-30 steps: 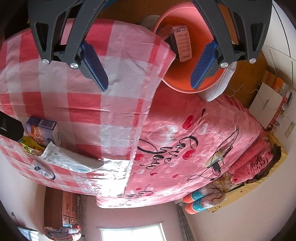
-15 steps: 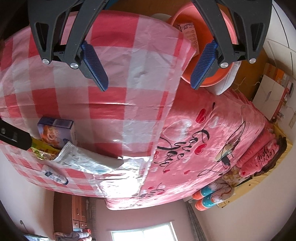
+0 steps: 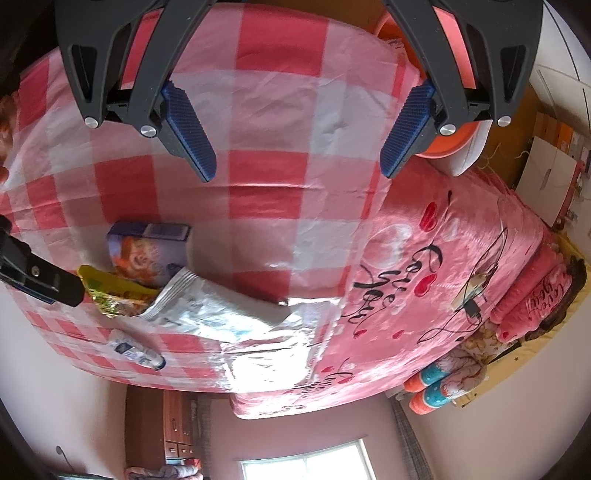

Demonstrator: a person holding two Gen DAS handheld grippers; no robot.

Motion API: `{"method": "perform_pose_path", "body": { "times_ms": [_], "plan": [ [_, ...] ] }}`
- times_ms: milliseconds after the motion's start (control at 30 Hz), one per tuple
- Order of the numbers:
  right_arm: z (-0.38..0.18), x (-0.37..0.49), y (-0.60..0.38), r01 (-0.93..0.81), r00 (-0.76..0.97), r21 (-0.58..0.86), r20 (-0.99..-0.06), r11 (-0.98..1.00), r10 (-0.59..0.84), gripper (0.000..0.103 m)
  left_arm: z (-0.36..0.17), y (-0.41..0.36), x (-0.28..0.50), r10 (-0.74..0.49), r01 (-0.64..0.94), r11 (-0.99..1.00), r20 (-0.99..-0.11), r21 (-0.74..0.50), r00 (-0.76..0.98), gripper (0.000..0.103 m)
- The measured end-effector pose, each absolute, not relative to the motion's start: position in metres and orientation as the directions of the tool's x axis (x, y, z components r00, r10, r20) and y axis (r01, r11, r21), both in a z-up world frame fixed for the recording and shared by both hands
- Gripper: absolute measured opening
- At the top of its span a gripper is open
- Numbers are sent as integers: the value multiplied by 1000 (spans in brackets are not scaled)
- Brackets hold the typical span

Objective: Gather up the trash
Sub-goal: 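Move both tools back to the trash on the checked sheet, then lower the left tool onto the white Magic Day bottle and close it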

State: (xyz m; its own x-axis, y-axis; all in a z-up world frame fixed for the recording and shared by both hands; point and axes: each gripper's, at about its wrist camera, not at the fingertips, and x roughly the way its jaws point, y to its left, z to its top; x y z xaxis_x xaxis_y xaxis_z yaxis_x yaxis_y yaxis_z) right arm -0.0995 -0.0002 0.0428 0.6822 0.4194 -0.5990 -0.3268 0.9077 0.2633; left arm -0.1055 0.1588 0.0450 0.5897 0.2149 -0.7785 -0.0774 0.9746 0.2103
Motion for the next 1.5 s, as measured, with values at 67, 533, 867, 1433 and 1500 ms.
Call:
{"method": "perform_pose_path", "body": {
  "times_ms": [67,533,867,1433,1500],
  "plan": [
    [44,-102,-5,-314,694,249,-599,916,400,95,45,154,-103,210,-68,975,-779,211,591,91],
    [39,-95,-25,-243,716,221,-616,945,328,95,41,125,-92,190,-11,974,-787,227,587,91],
    [33,-85,-43,-185,722,211,-633,960,278,95,56,105,-62,122,35,983,-782,181,612,91],
    [29,-72,-92,-42,734,216,-656,976,176,95,71,35,110,-132,38,990,-820,-133,557,91],
    [28,-70,-97,-29,731,220,-660,975,171,95,67,21,127,-130,36,991,-828,-131,545,91]
  ]
}}
